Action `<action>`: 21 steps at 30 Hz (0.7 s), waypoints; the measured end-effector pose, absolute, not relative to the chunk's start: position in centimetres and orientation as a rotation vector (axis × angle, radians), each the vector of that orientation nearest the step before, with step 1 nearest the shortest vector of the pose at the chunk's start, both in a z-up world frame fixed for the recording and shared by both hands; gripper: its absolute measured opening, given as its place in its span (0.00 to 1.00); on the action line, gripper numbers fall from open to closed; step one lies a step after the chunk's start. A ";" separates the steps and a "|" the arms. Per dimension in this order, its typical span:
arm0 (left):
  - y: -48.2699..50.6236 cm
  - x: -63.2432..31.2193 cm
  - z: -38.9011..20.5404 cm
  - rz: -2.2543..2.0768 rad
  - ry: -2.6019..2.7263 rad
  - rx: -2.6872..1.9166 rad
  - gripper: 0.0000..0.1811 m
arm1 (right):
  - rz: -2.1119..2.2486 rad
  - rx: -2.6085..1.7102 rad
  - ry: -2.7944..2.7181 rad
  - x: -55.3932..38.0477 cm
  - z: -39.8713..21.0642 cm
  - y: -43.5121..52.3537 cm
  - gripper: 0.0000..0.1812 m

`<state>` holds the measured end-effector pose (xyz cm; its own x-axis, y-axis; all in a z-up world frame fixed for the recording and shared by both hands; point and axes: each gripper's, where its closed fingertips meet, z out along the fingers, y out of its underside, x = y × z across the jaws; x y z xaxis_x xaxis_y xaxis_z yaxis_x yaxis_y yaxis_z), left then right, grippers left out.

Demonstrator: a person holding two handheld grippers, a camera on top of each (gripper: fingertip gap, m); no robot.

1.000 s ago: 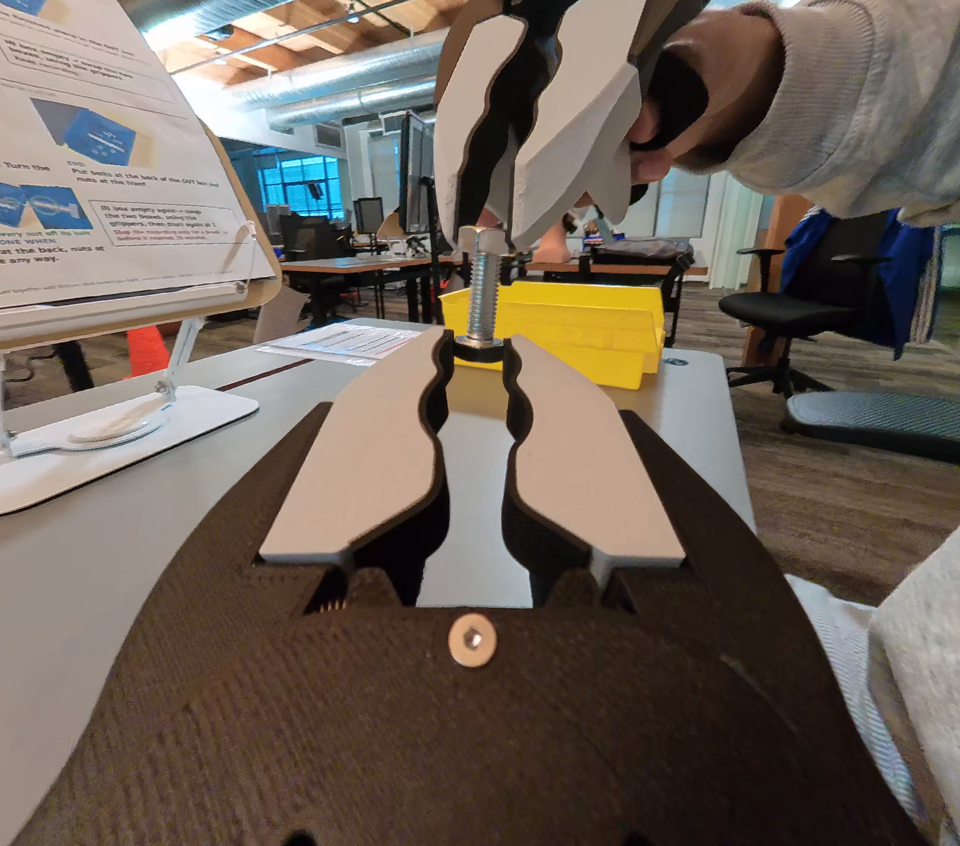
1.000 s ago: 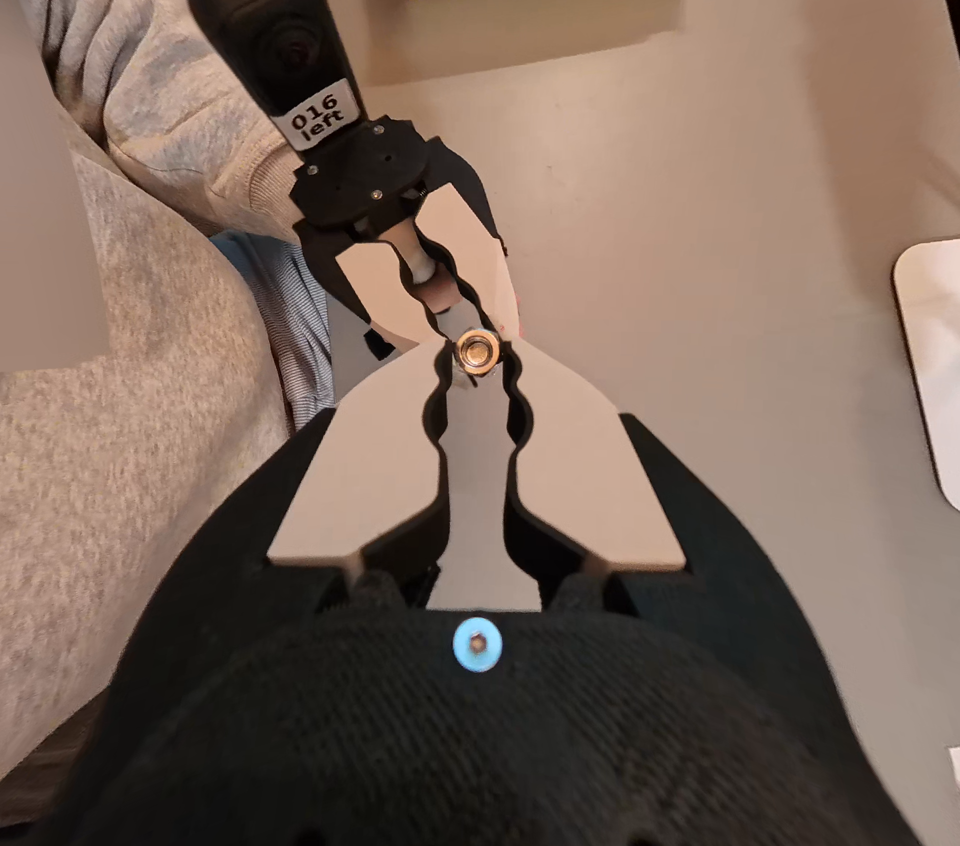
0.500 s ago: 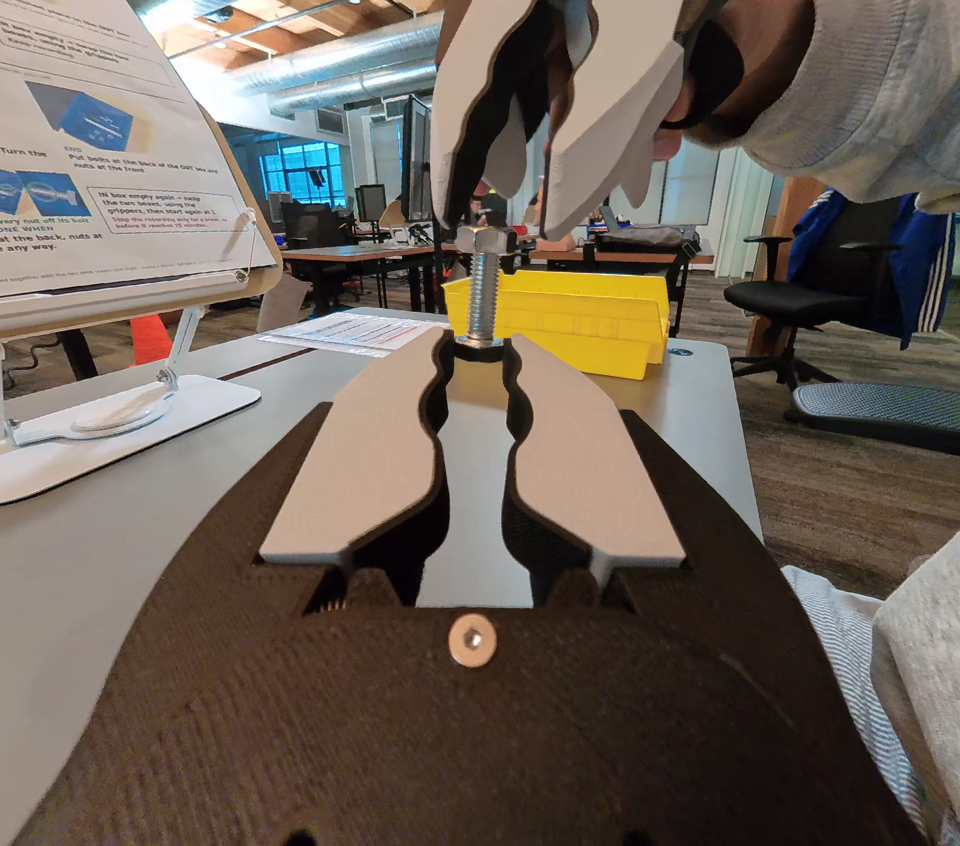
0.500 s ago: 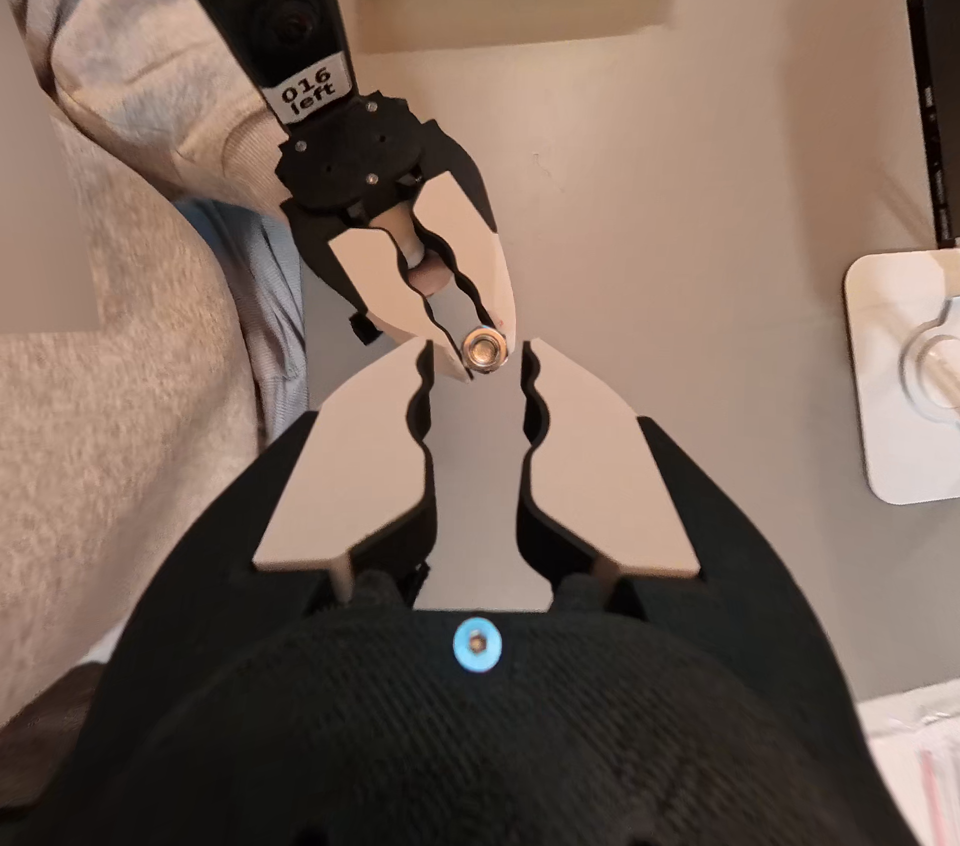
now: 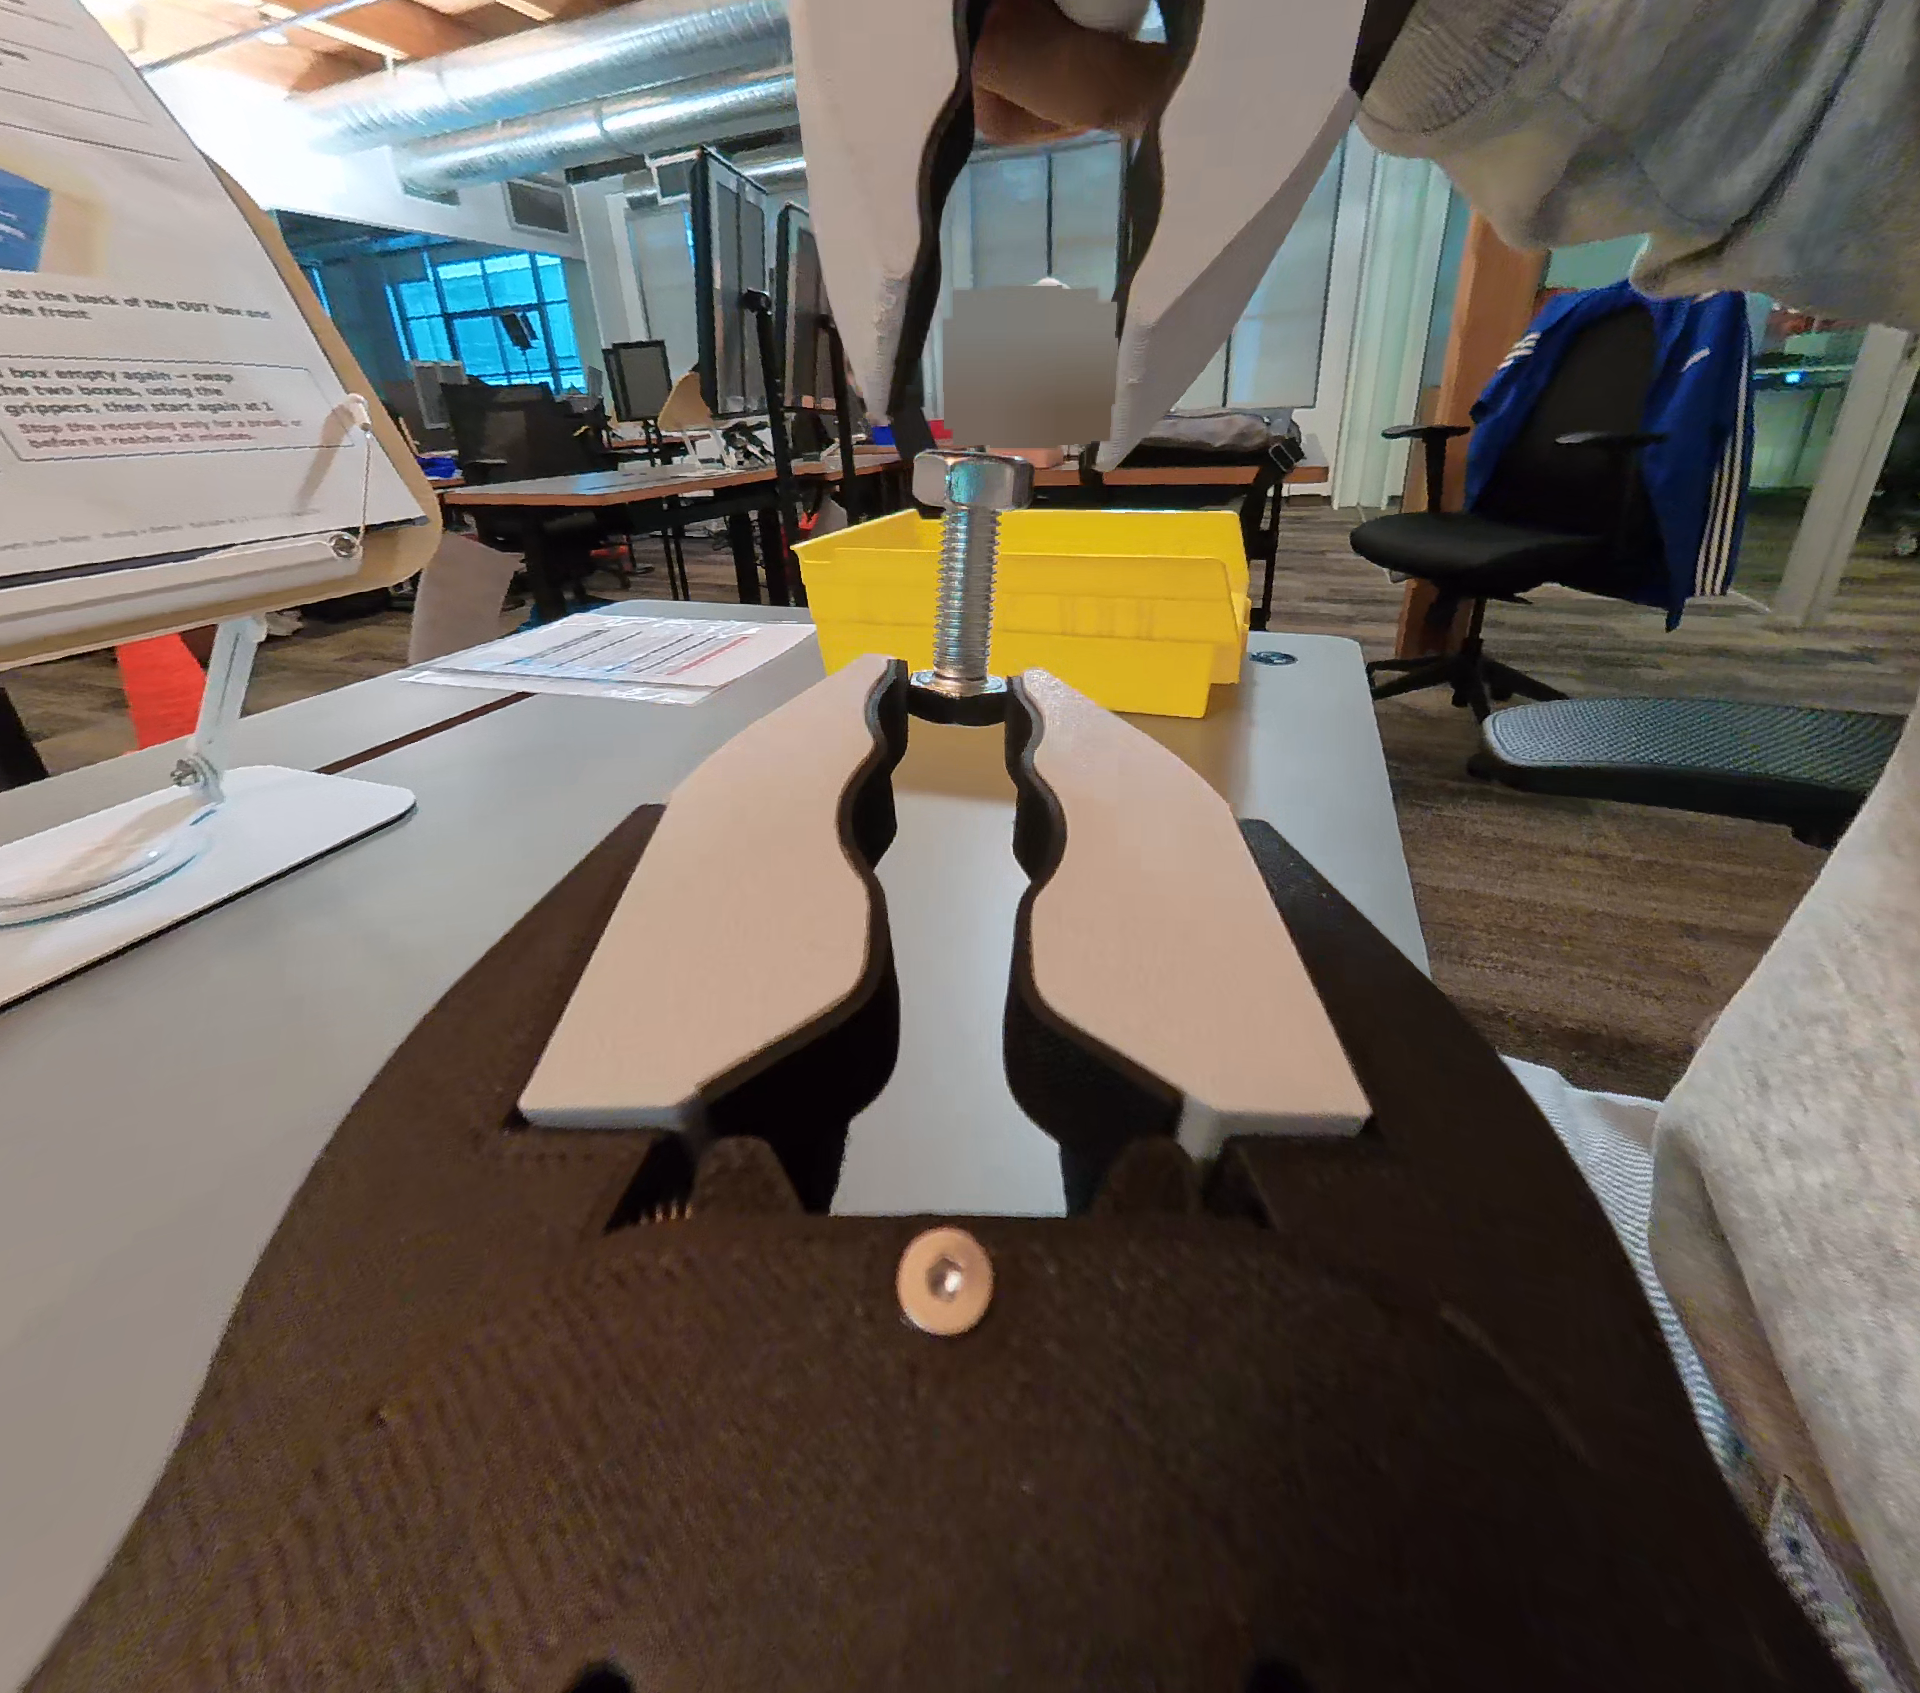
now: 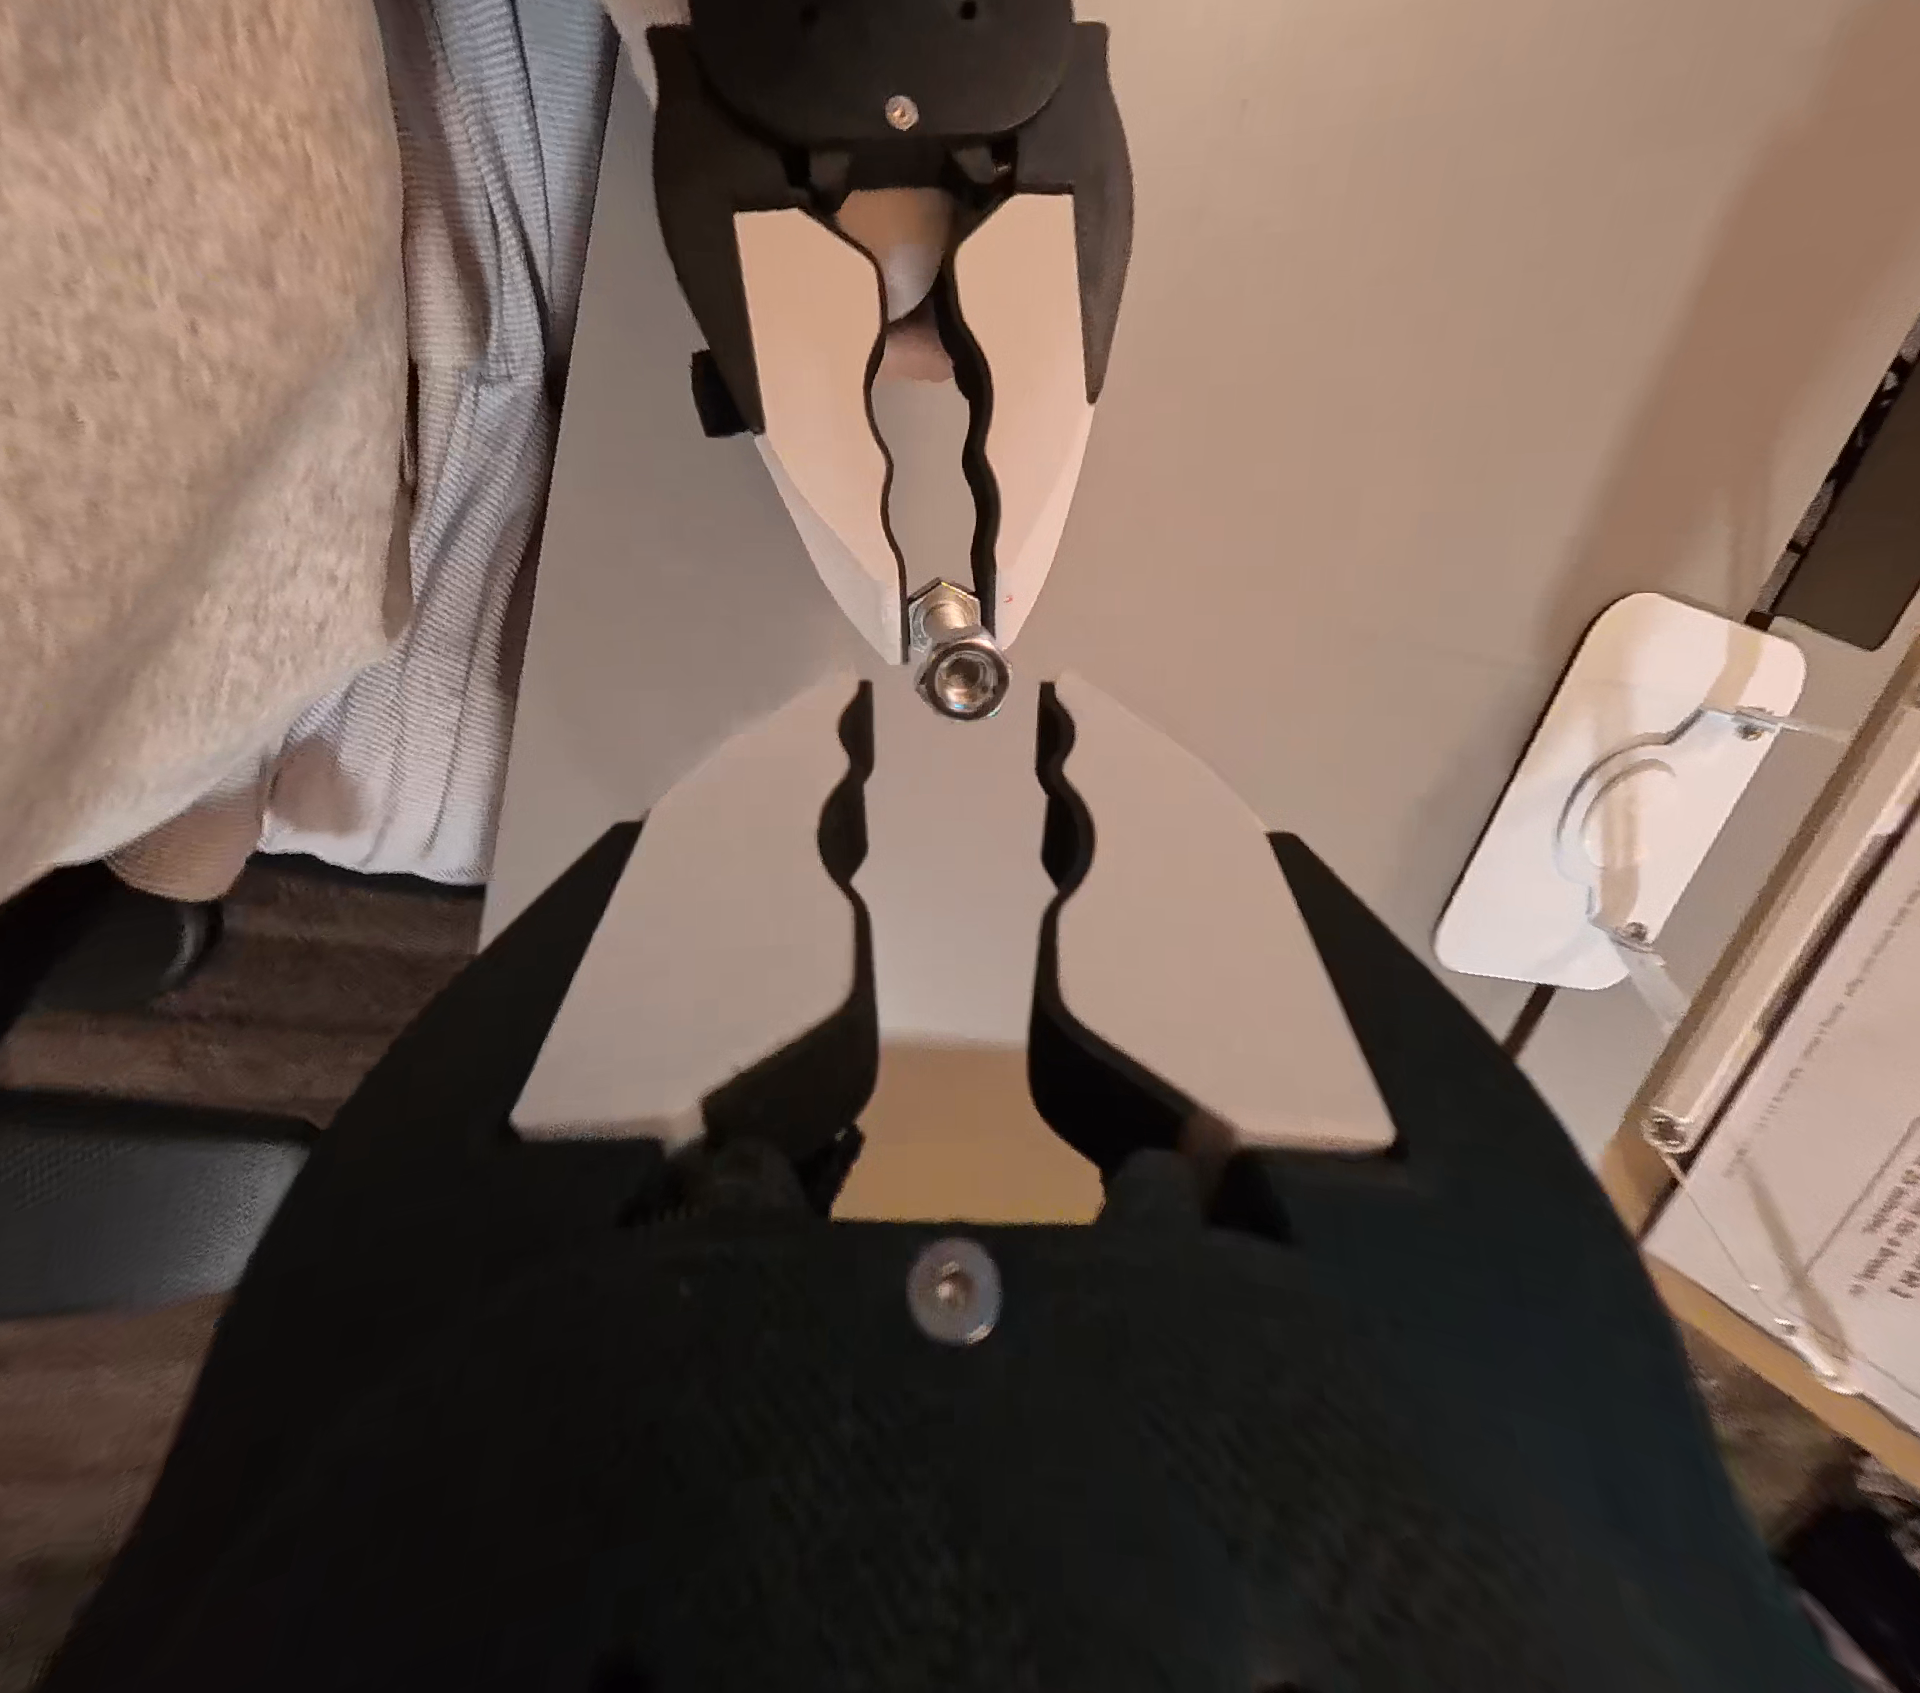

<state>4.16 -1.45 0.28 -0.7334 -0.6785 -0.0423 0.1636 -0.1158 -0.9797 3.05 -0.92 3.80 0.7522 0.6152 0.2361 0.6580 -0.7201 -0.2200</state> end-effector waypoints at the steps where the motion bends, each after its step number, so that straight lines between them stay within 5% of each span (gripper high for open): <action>1: -1.5 4.1 0.3 -1.907 1.593 -0.569 0.11 | -0.227 -2.660 -1.032 3.0 3.9 -1.0 0.16; 21: -3.2 2.4 0.0 -2.058 1.706 -0.482 0.11 | -0.079 -2.666 -1.307 1.5 3.0 -2.8 0.16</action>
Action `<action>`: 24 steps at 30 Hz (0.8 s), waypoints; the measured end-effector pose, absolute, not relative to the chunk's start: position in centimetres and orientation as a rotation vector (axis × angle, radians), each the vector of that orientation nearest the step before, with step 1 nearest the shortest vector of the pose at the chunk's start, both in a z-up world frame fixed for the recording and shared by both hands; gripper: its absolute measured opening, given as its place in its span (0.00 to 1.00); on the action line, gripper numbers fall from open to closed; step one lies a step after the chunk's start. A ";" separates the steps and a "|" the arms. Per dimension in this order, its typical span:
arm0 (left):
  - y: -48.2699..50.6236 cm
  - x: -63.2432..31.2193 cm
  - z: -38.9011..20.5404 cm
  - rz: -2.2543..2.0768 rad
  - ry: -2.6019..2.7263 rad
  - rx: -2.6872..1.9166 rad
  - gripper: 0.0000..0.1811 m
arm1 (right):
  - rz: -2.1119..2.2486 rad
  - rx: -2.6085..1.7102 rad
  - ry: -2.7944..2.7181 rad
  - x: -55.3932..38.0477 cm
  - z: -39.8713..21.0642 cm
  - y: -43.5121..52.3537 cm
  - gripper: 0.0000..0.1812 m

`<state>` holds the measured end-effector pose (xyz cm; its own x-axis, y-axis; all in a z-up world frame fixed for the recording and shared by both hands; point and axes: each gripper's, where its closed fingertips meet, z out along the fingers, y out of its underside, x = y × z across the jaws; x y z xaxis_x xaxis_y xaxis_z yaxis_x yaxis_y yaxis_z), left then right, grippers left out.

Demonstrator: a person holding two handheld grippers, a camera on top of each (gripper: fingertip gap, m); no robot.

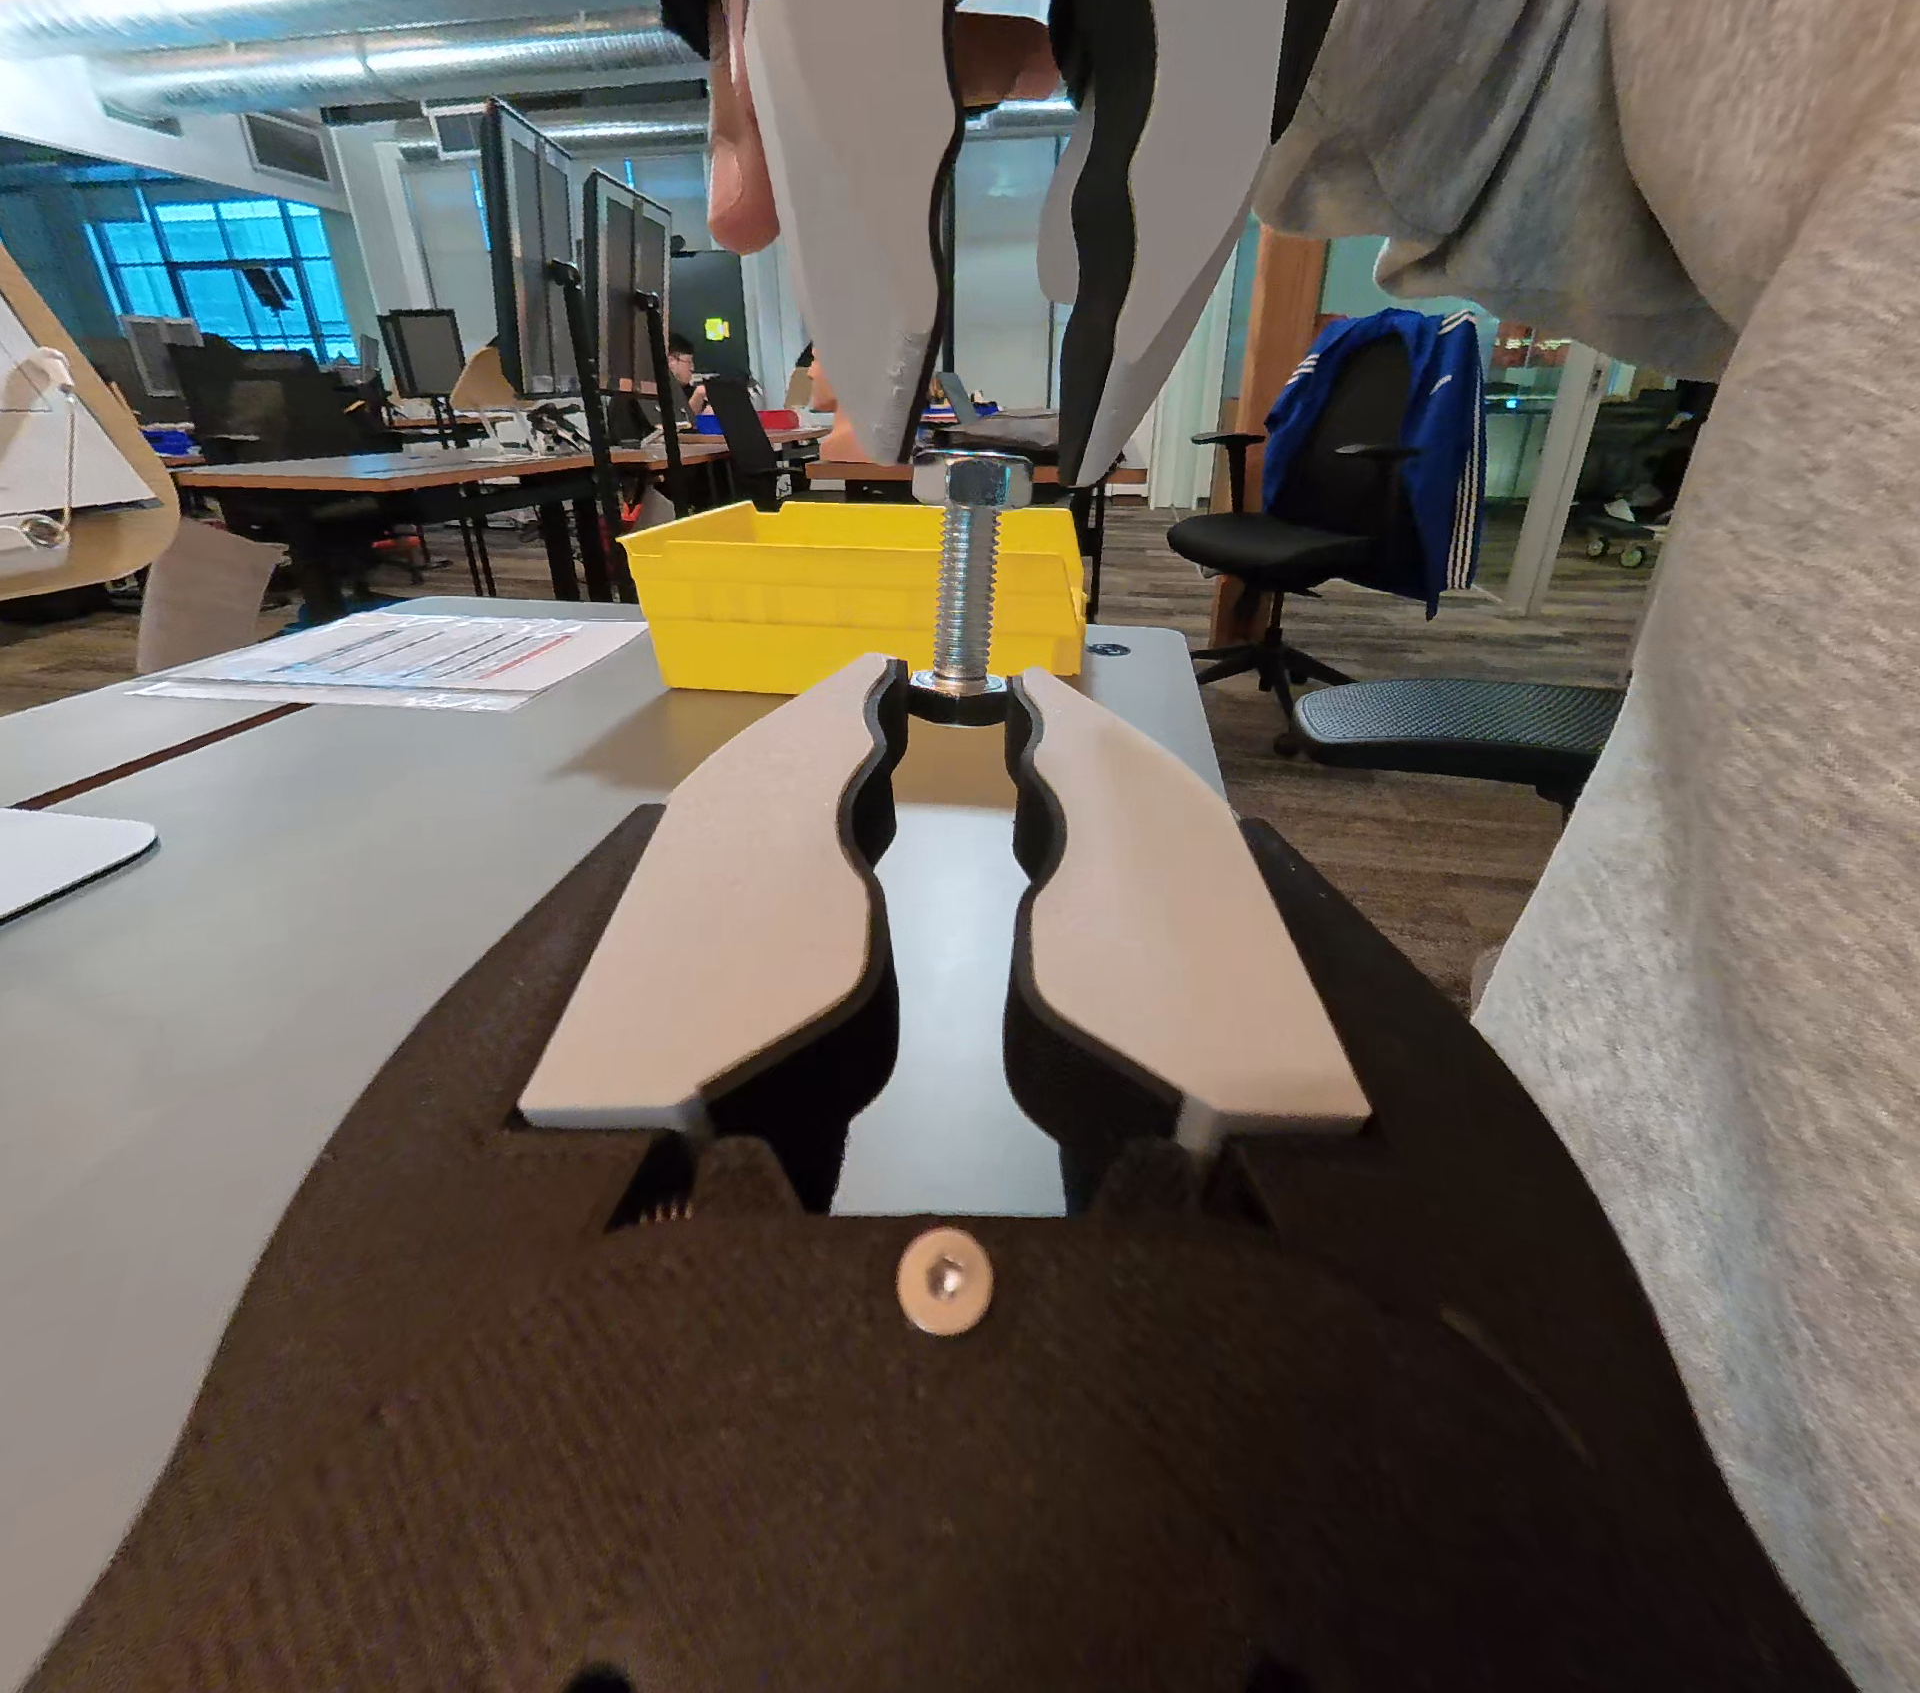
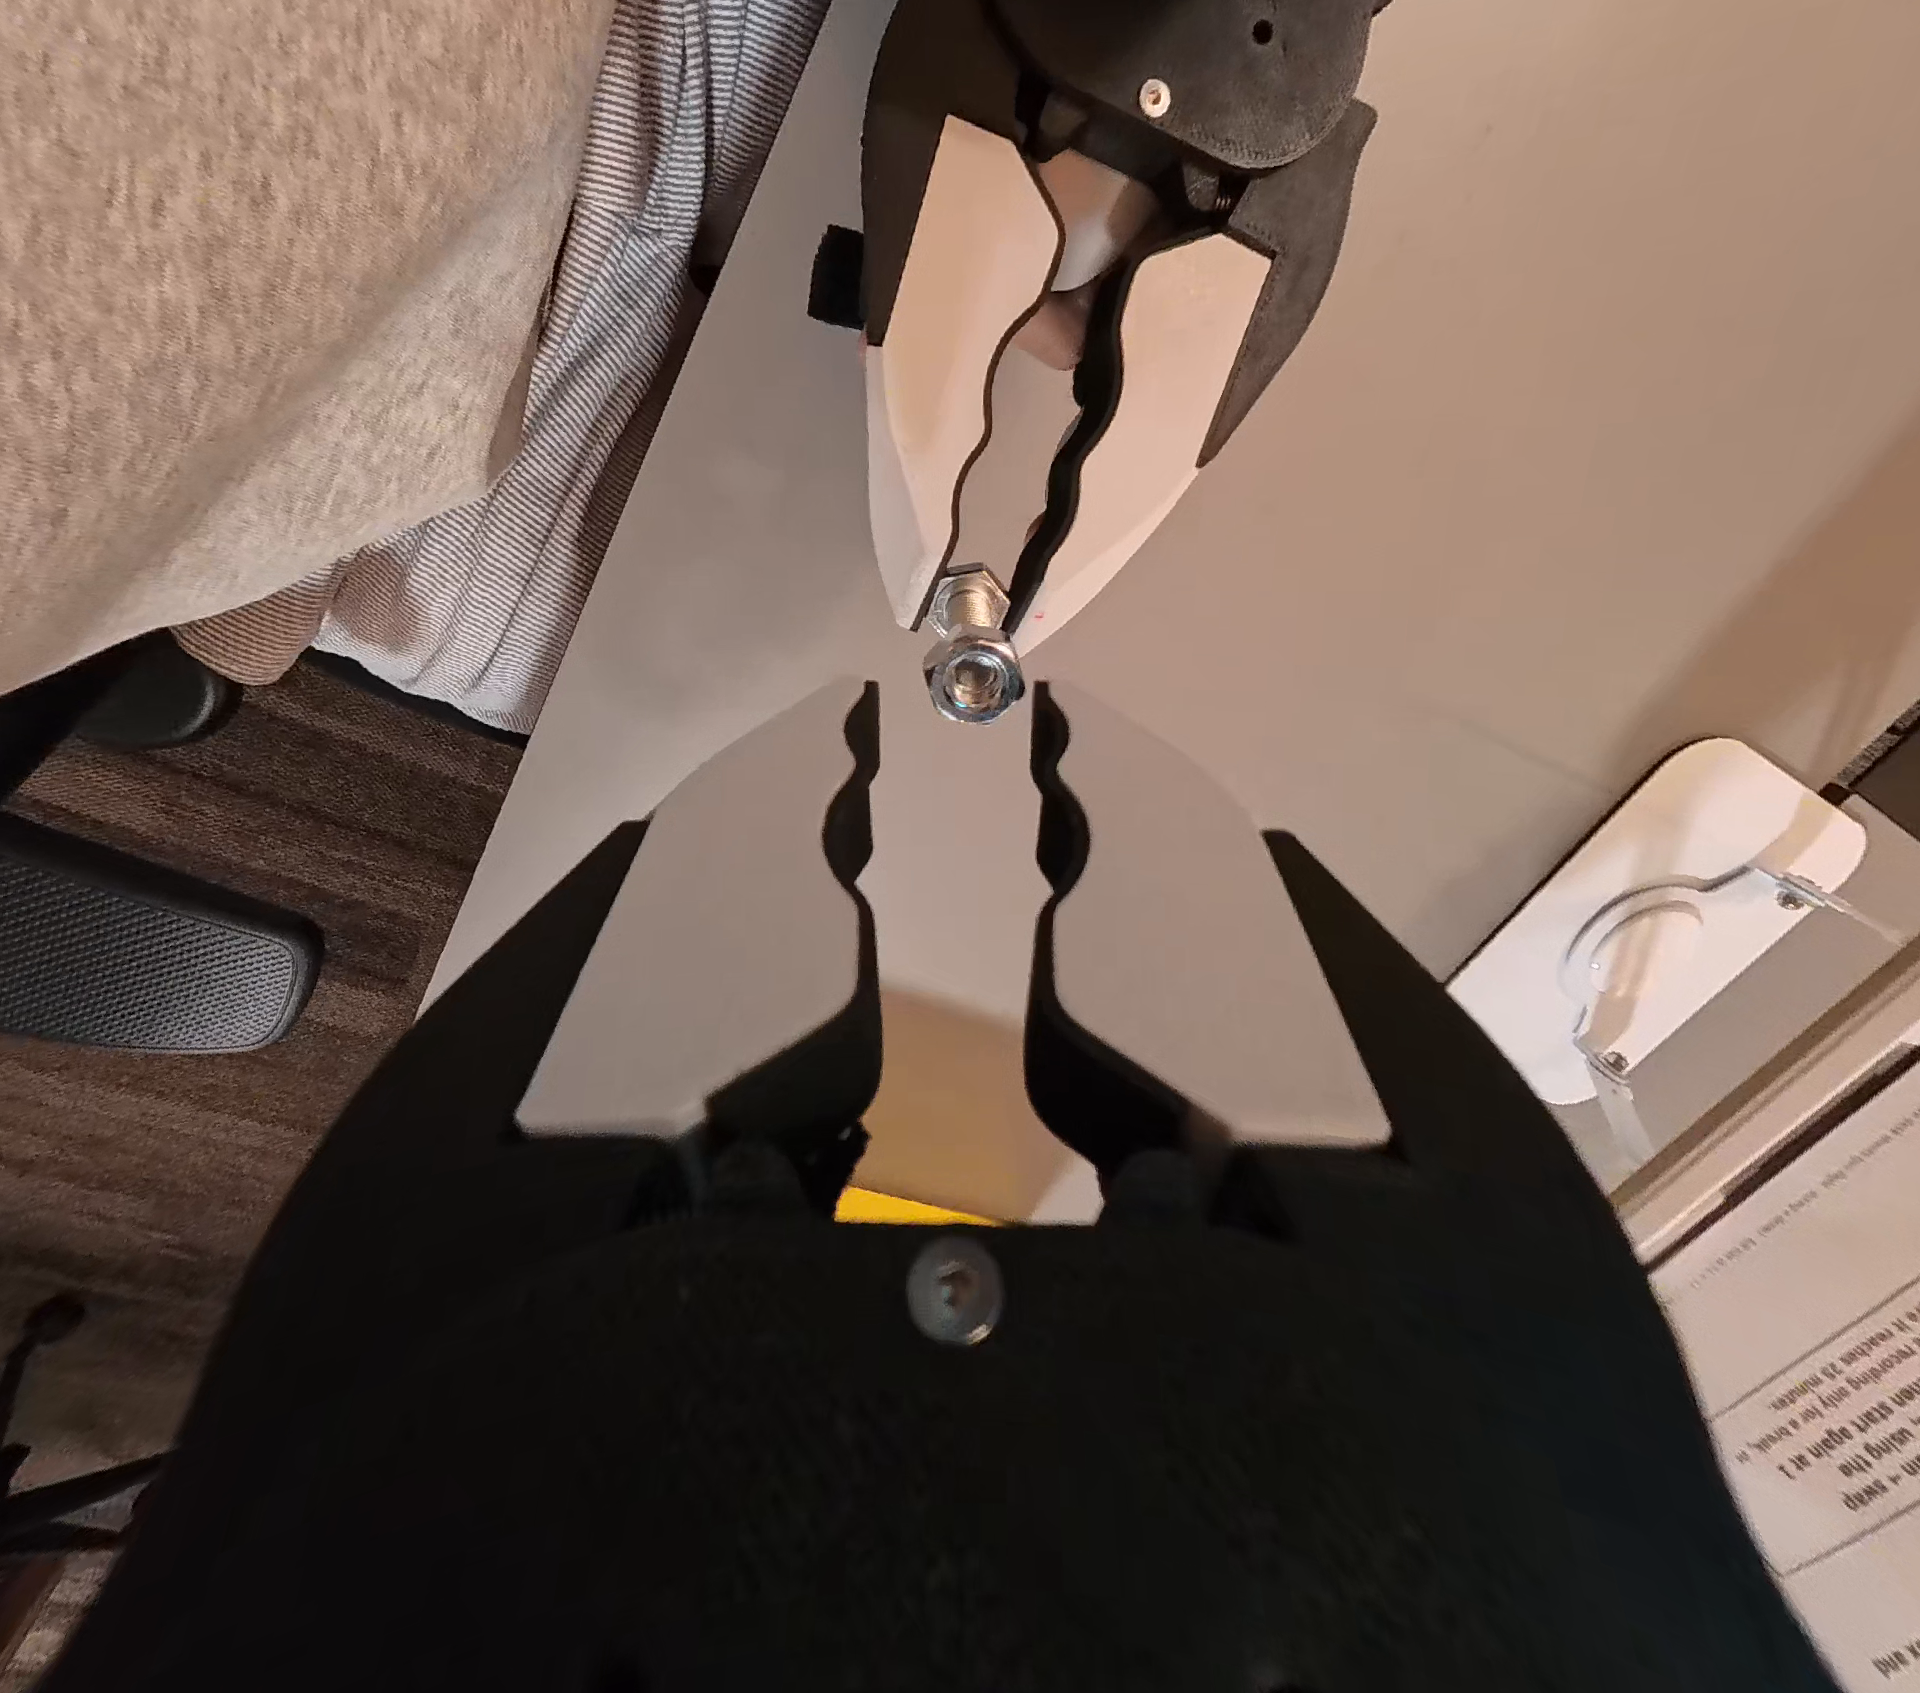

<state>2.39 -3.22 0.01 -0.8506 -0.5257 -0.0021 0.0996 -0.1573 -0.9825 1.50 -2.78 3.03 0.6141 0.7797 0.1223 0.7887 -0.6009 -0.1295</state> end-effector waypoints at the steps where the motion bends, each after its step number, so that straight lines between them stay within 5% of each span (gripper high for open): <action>1: -3.3 2.4 0.0 -2.061 1.708 -0.481 0.11 | -0.079 -2.662 -1.314 1.5 3.0 -2.8 0.15; 24: -2.7 2.8 0.3 -2.049 1.661 -0.528 0.11 | -0.111 -2.669 -1.142 2.0 3.1 -2.1 0.10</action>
